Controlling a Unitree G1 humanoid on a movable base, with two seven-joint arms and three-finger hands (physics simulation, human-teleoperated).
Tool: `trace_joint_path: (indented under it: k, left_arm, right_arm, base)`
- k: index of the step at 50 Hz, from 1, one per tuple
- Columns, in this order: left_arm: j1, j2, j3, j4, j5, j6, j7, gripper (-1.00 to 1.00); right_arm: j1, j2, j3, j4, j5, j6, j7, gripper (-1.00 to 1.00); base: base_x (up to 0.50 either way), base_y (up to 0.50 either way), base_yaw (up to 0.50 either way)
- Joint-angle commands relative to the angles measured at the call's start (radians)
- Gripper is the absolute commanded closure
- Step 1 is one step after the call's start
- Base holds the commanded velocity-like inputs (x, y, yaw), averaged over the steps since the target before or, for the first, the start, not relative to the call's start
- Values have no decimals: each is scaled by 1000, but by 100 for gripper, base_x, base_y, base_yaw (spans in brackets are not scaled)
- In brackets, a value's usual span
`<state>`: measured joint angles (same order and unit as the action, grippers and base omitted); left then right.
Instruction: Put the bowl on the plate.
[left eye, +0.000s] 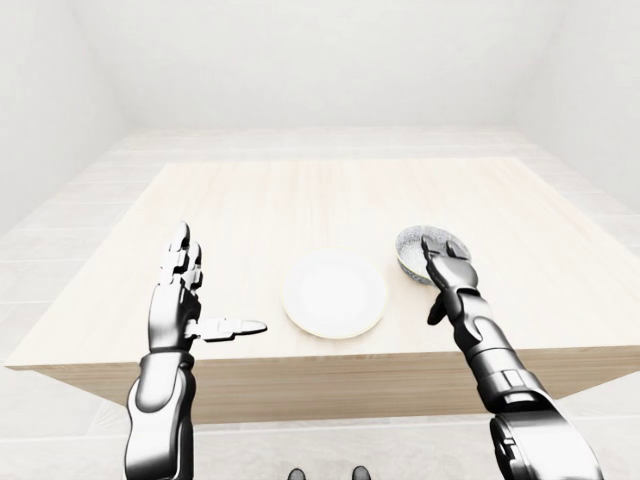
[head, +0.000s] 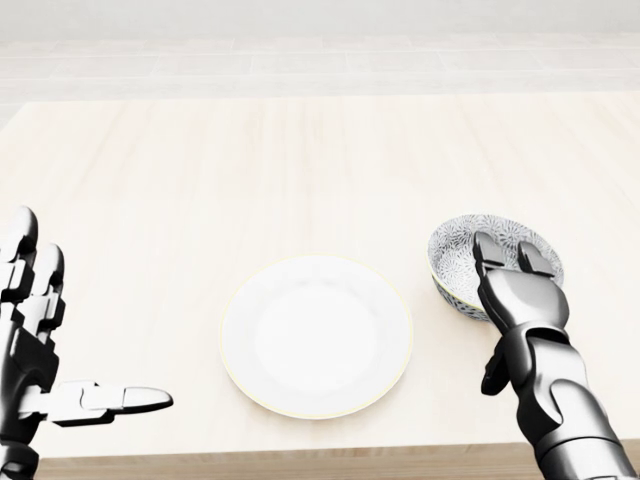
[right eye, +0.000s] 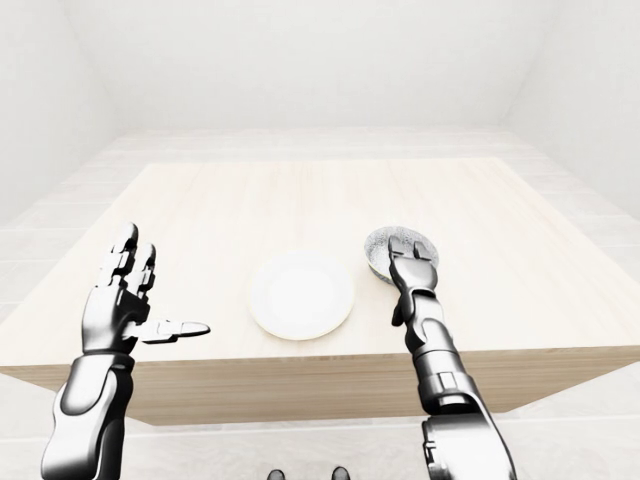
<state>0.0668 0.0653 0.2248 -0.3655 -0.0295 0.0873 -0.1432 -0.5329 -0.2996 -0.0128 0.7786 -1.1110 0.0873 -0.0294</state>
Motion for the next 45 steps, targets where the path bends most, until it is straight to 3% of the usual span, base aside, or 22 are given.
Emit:
trace_joint_path:
  k: [1,45]
  left_arm:
    - [8,-2,1,-21,2,0,-2,-100]
    - [-1,0,8,11,0,0,-3,-100]
  right_arm:
    - [-1,-1,12,18,-2,0,-8,-100]
    - [8,0,18,46,-23,0,-12,-100]
  base:
    - [0,0,0]
    - [0,0,0]
